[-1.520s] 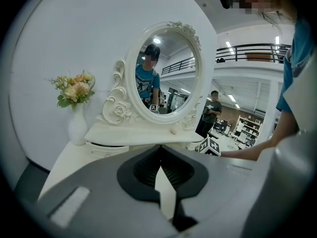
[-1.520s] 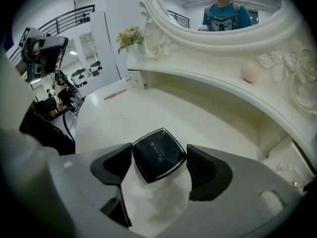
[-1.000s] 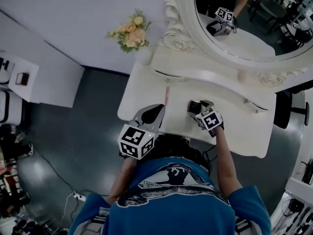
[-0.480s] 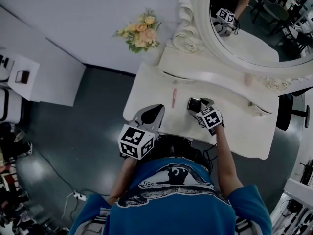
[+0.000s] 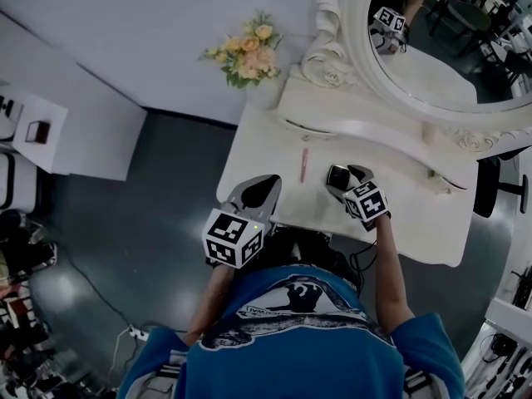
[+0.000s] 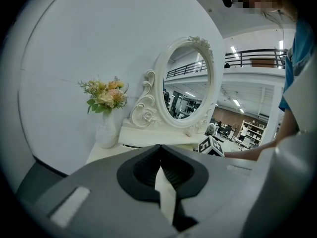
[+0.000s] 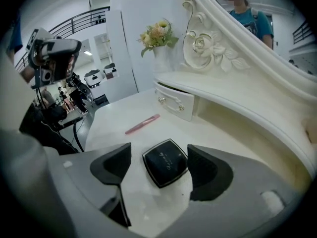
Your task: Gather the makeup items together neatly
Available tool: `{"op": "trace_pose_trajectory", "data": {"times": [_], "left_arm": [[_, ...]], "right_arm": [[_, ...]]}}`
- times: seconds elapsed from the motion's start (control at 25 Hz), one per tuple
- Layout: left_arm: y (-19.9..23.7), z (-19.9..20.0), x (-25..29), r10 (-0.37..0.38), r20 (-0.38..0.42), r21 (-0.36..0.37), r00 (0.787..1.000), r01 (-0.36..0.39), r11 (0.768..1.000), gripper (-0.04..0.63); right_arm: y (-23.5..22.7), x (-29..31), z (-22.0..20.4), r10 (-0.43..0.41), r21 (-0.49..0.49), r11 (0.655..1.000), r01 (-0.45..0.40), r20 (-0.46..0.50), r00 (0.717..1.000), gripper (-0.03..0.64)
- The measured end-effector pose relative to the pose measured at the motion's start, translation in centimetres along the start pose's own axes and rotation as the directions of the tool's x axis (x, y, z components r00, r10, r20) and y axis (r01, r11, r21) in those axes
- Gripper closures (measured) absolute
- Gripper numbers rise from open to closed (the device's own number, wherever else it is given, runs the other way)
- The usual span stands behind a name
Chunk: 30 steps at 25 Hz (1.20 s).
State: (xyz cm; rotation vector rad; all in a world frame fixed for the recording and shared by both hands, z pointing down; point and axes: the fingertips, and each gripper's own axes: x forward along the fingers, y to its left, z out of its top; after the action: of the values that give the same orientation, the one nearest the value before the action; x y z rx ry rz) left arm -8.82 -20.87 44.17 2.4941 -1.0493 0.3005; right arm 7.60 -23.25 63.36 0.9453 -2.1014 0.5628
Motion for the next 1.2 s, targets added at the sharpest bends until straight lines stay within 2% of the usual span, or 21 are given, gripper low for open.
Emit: {"op": "trace_pose_trajectory", "data": {"times": [0.16,0.32,0.56,0.72,1.0,1.08,1.12,1.2], "left_arm": [[0.4,0.0,-0.2,-0.01,-0.002,0.002,1.0,0.01,1.0,0.583],[0.6,0.0,-0.6,-0.021,0.0,0.001,1.0,0.021,1.0,0.583],[1.6,-0.4,-1.6,-0.011,0.0,-0.013,1.0,0.011,1.0,0.583],[2.7,-0.9,-2.4,0.006,0.0,-0.026,1.0,-0.006,1.0,0.583],[4.9,-1.0,-4.1,0.047,0.019,-0.046,0.999,-0.046,0.998,0.583],[5.3,-0.9,-4.5,0.052,0.025,-0.052,0.998,-0.051,0.997,0.583],[5.5,-1.0,-4.6,0.054,0.027,-0.056,0.998,-0.052,0.997,0.583],[5.8,-1.1,-4.8,0.055,0.031,-0.062,0.998,-0.053,0.997,0.583]], "right_arm": [[2.5,0.3,2.2,0.022,-0.014,1.0,-0.022,0.032,0.999,0.273],[5.0,1.7,4.4,0.009,0.017,1.0,-0.01,0.067,0.998,0.349],[5.5,4.3,5.7,-0.113,0.191,0.976,0.103,0.041,0.993,0.39],[5.5,5.6,6.0,-0.147,0.282,0.95,0.134,0.025,0.989,0.393],[5.1,7.1,4.0,-0.219,0.349,0.907,0.234,-0.084,0.972,0.448],[4.8,7.0,3.3,-0.26,0.358,0.89,0.283,-0.11,0.959,0.494],[4.7,6.9,3.1,-0.283,0.358,0.882,0.305,-0.114,0.952,0.544],[4.6,6.9,3.1,-0.306,0.354,0.877,0.327,-0.115,0.945,0.55]]}}
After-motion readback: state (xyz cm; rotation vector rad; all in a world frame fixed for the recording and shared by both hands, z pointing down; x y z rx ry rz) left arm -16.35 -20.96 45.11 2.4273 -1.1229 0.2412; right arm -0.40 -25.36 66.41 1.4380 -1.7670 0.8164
